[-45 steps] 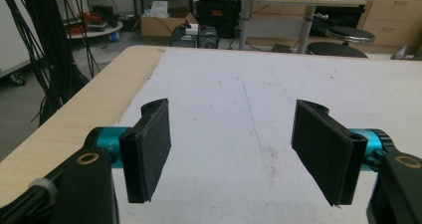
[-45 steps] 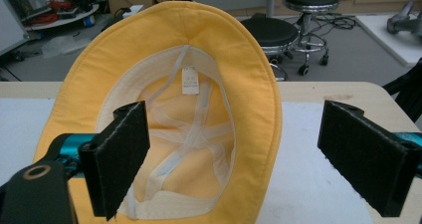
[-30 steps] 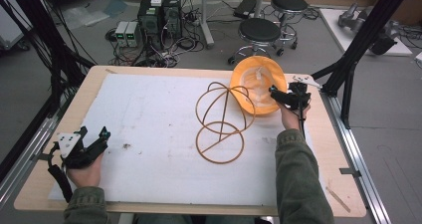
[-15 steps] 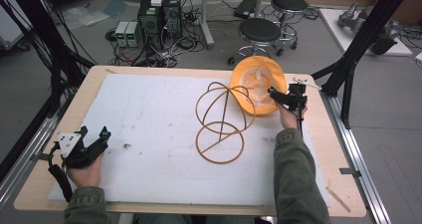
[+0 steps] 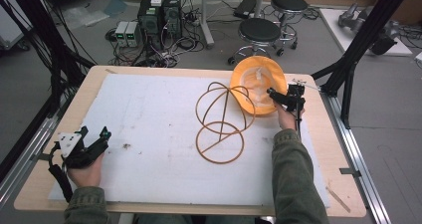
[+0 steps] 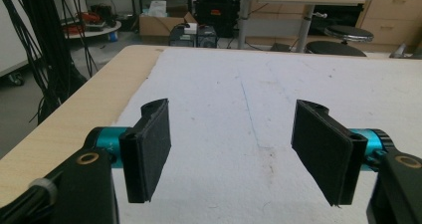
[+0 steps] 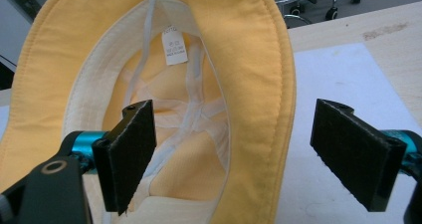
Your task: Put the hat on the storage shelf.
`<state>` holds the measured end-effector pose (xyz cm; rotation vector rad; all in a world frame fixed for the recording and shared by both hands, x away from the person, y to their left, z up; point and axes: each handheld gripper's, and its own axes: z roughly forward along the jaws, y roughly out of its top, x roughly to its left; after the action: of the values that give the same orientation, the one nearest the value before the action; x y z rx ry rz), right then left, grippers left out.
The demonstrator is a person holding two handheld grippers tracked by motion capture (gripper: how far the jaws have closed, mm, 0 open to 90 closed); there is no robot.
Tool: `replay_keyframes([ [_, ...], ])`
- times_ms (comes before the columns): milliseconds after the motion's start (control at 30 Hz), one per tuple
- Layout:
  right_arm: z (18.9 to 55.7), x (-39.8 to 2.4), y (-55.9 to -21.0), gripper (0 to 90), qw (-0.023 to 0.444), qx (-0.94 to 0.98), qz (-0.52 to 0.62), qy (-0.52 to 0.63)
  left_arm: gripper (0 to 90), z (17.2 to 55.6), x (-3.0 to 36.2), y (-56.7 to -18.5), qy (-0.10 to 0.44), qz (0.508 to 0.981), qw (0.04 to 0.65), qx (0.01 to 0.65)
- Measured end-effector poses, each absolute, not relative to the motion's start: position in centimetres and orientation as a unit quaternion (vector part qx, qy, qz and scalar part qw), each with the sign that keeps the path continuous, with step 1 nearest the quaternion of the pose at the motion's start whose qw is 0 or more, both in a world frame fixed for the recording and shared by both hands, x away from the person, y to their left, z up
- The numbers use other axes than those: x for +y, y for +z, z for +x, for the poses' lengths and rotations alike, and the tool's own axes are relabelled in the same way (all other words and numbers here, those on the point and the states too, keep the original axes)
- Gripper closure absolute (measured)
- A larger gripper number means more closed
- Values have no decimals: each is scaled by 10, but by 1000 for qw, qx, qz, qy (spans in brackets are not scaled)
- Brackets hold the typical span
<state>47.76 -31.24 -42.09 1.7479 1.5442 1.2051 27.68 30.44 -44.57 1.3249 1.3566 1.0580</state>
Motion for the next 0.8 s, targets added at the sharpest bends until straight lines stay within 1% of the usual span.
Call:
replay_keyframes([
  [300, 479, -309, -423, 257, 257, 576, 640, 438, 318, 277, 304, -446, 431, 541, 465, 552],
  [367, 479, -310, -424, 302, 251, 566, 650, 441, 319, 277, 304, -446, 431, 542, 464, 552],
  [400, 479, -310, -424, 302, 251, 566, 650, 441, 319, 277, 304, -446, 431, 542, 464, 552],
  [467, 478, -310, -423, 372, 243, 562, 655, 443, 319, 277, 304, -446, 431, 543, 464, 552],
  [500, 477, -311, -422, 432, 241, 561, 655, 445, 319, 277, 304, -446, 431, 542, 465, 552],
  [533, 476, -309, -419, 525, 242, 566, 649, 448, 319, 277, 304, -446, 430, 542, 465, 552],
  [567, 476, -309, -419, 525, 242, 566, 649, 448, 319, 277, 304, -446, 430, 542, 465, 552],
  [600, 475, -307, -418, 643, 236, 572, 645, 449, 319, 277, 304, -446, 429, 543, 465, 552],
  [633, 475, -306, -418, 712, 240, 575, 644, 443, 318, 277, 304, -446, 429, 543, 465, 552],
  [667, 475, -306, -418, 807, 243, 576, 646, 438, 319, 277, 304, -446, 429, 543, 465, 552],
  [700, 474, -307, -418, 845, 243, 576, 646, 438, 318, 276, 304, -446, 429, 543, 466, 551],
  [800, 472, -305, -415, 867, 251, 581, 637, 439, 318, 276, 304, -446, 429, 544, 465, 551],
])
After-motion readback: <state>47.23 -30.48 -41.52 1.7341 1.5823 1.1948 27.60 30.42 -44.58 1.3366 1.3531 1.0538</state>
